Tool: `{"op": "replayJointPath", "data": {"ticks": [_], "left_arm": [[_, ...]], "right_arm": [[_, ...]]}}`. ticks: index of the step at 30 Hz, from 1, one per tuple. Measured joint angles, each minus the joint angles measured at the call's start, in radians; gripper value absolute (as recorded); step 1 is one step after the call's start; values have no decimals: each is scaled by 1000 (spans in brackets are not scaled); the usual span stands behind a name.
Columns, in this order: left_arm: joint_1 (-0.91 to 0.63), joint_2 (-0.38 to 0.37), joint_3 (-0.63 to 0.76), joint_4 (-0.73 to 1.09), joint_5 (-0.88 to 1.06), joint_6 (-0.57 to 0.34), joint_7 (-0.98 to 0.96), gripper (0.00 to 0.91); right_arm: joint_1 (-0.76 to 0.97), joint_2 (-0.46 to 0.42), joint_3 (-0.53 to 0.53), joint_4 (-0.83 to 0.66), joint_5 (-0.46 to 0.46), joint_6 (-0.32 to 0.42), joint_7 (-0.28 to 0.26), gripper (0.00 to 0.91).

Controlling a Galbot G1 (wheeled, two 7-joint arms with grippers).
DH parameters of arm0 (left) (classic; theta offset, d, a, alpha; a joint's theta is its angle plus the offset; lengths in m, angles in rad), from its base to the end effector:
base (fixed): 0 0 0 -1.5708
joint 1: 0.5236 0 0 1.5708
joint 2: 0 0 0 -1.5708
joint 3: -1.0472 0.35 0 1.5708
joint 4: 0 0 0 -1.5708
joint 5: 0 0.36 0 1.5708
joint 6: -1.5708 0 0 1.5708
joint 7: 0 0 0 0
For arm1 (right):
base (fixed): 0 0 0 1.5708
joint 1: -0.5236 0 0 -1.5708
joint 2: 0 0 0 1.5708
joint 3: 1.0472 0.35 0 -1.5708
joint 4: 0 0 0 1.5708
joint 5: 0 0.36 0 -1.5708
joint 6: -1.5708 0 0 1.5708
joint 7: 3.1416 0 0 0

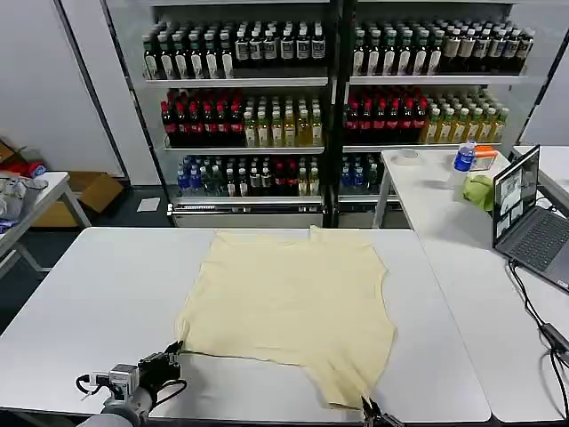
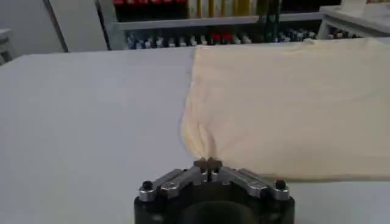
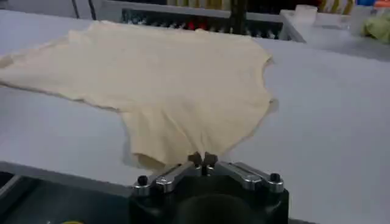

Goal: Fold and organize the clothes.

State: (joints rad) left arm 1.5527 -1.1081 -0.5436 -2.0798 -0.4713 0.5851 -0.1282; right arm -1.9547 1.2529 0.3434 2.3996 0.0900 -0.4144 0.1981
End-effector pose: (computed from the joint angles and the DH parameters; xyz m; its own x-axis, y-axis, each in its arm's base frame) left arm 0.2007 0.0835 -0.2864 -0.8098 0.0699 0.5825 0.0969 0.9952 0.0153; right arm 0.0733 0.0150 -0.2465 -0.8546 -0.1248 0.5040 -0.1783 0.9822 -0.0591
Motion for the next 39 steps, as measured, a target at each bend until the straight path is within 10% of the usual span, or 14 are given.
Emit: {"op": "replayJointPath", "data": {"ticks": [39], "left_arm": [[-20,51,-37,-130,-103,-76,14,10]], "right_arm": [[284,-116,108,-25,167,-35,-5,0]]}}
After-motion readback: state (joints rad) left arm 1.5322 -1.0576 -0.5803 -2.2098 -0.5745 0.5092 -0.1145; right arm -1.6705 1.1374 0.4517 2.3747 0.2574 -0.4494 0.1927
